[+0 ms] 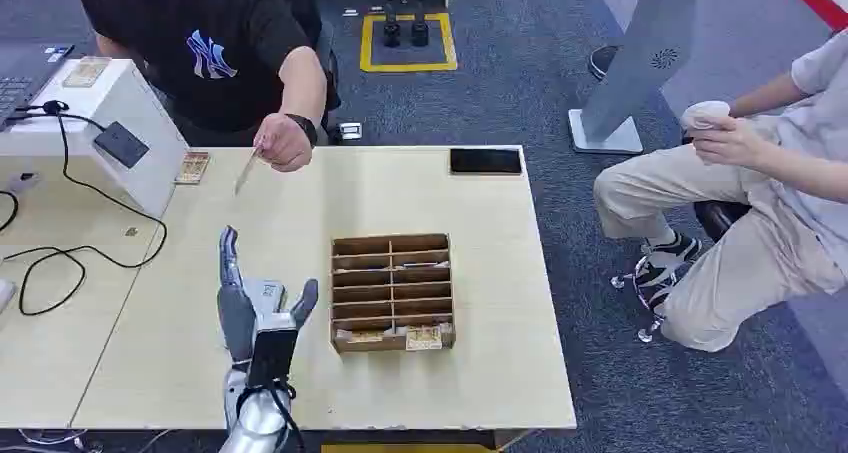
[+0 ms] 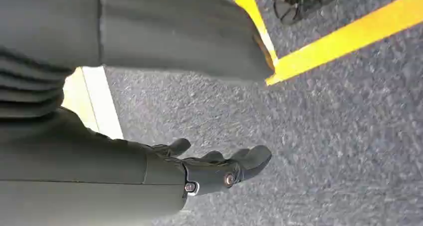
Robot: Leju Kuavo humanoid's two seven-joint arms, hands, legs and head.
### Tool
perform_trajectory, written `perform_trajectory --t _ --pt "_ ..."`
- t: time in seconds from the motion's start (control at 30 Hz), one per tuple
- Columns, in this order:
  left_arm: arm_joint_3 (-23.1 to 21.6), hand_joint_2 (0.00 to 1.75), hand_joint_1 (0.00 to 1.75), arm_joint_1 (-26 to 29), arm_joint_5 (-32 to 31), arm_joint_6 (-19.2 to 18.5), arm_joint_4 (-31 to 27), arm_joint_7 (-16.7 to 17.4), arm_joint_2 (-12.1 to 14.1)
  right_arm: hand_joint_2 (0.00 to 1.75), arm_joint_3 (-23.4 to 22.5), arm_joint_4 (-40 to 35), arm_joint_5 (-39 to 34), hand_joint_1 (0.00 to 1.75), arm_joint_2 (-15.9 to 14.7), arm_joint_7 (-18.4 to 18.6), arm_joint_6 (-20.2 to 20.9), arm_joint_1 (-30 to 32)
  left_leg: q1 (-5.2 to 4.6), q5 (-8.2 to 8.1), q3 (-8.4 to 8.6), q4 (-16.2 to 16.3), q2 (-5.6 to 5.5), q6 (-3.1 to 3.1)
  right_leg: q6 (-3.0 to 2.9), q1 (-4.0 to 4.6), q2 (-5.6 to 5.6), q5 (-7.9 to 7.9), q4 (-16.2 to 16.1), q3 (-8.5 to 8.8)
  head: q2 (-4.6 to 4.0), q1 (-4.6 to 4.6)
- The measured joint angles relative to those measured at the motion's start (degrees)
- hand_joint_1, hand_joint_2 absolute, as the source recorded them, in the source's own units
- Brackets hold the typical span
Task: Pass the card to the sensor for recognition and then transmit it.
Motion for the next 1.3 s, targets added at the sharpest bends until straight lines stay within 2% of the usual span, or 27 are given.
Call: perform_trajectory --t 0.07,0.17,0.23,0.3,0.53,0.87,0.97,1.03,1.13,1.2,1.23,1.27,1.3 --pt "5.6 1.75 0.00 -3.4 -6.3 0.0 1.4 -0.5 -1.7 1.75 0.0 0.2 0.1 0.00 -0.2 0.2 1.1 -0.4 0.00 0.02 0.01 0.0 0.00 0.01 0.00 0.00 0.00 0.01 0.0 0.01 0.00 0.02" --pt "12.2 1.75 0.00 -7.2 -14.7 0.0 2.6 -0.9 -2.9 1.75 0.0 0.5 -0.4 0.00 -0.5 0.2 2.5 -1.0 0.01 0.05 0.02 0.0 0.02 0.00 -0.01 0.01 0.04 0.01 0.0 0.00 0.00 0.00" --pt "15.7 1.75 0.00 -9.3 -18.1 0.0 3.0 -1.0 -3.5 1.75 0.0 0.5 -0.3 0.00 -0.6 0.2 2.6 -1.4 0.01 0.05 0.01 0.0 0.00 0.00 -0.01 0.00 0.03 0.01 0.0 0.01 0.00 0.02" --pt "18.2 1.75 0.00 -10.6 -18.7 0.0 3.3 -1.0 -4.0 1.75 0.0 0.5 -0.3 0.00 -0.6 0.2 2.6 -1.7 0.01 0.04 0.01 0.0 0.01 0.00 0.00 0.00 0.04 0.00 0.0 0.00 0.00 0.00" --pt "22.1 1.75 0.00 -12.2 -19.0 0.0 4.2 -1.1 -4.9 1.75 0.0 0.7 -0.2 0.00 -0.7 0.2 2.6 -2.1 0.00 0.00 -0.01 0.0 0.01 0.01 0.00 0.00 0.03 -0.01 0.0 -0.01 0.00 0.00" --pt "22.9 1.75 0.00 -12.4 -19.4 0.0 4.4 -1.0 -5.1 1.75 0.0 0.7 -0.2 0.00 -0.7 0.1 2.6 -2.2 0.00 0.00 -0.02 0.0 0.01 0.01 0.00 0.00 0.03 -0.01 0.0 0.00 0.00 0.00" --pt "24.7 1.75 0.00 -13.2 -27.8 0.0 4.2 0.6 -5.1 1.75 0.2 0.8 0.5 0.00 -0.7 -3.2 3.3 -2.3 0.00 0.00 -0.04 0.0 0.00 0.01 0.00 0.00 0.02 -0.01 0.0 0.00 0.00 0.00" --pt "27.3 1.75 0.00 -14.7 -31.7 0.0 4.2 0.0 -5.3 1.75 0.6 0.9 1.0 0.00 -0.7 -4.4 3.5 -2.6 0.00 0.00 -0.02 0.0 0.01 0.01 0.00 0.00 0.02 -0.01 0.0 0.00 0.00 0.00" --pt "31.0 1.75 0.00 -16.2 -32.6 0.0 4.2 -2.3 -5.4 1.75 1.0 1.0 1.4 0.00 -0.7 -4.2 5.1 -3.0 0.01 0.00 0.00 0.0 0.01 0.01 0.00 0.00 0.03 -0.01 0.0 0.00 0.00 0.00" --pt "32.0 1.75 0.00 -16.4 -33.7 0.0 4.1 -2.9 -5.4 1.75 1.3 1.1 1.5 0.00 -0.9 -3.7 6.0 -2.9 0.01 0.01 -0.01 0.0 0.01 0.01 0.00 0.01 0.03 -0.01 0.0 0.00 0.00 0.00" --pt "32.2 1.75 0.37 -16.4 -34.7 0.0 3.5 -2.9 -5.4 1.75 1.5 1.1 1.7 0.00 -1.0 -3.4 6.2 -2.9 0.01 0.00 -0.03 0.0 0.01 0.01 0.00 0.01 0.03 -0.01 0.0 -0.01 0.00 0.00" --pt "32.6 1.75 1.75 -16.4 -36.4 0.0 2.6 -2.8 -5.5 1.75 1.9 1.2 2.1 0.00 -1.0 -3.3 6.2 -2.9 0.01 0.00 -0.03 0.0 0.01 0.01 0.00 0.01 0.03 -0.01 0.0 -0.01 0.00 0.02" --pt "32.7 1.75 1.75 -16.3 -37.6 0.0 1.5 -2.3 -5.5 1.75 2.2 1.2 2.8 0.00 -1.1 -3.2 6.0 -2.9 0.01 0.00 -0.04 0.0 0.01 0.01 0.00 0.01 0.03 -0.01 0.1 -0.01 0.00 -0.02"
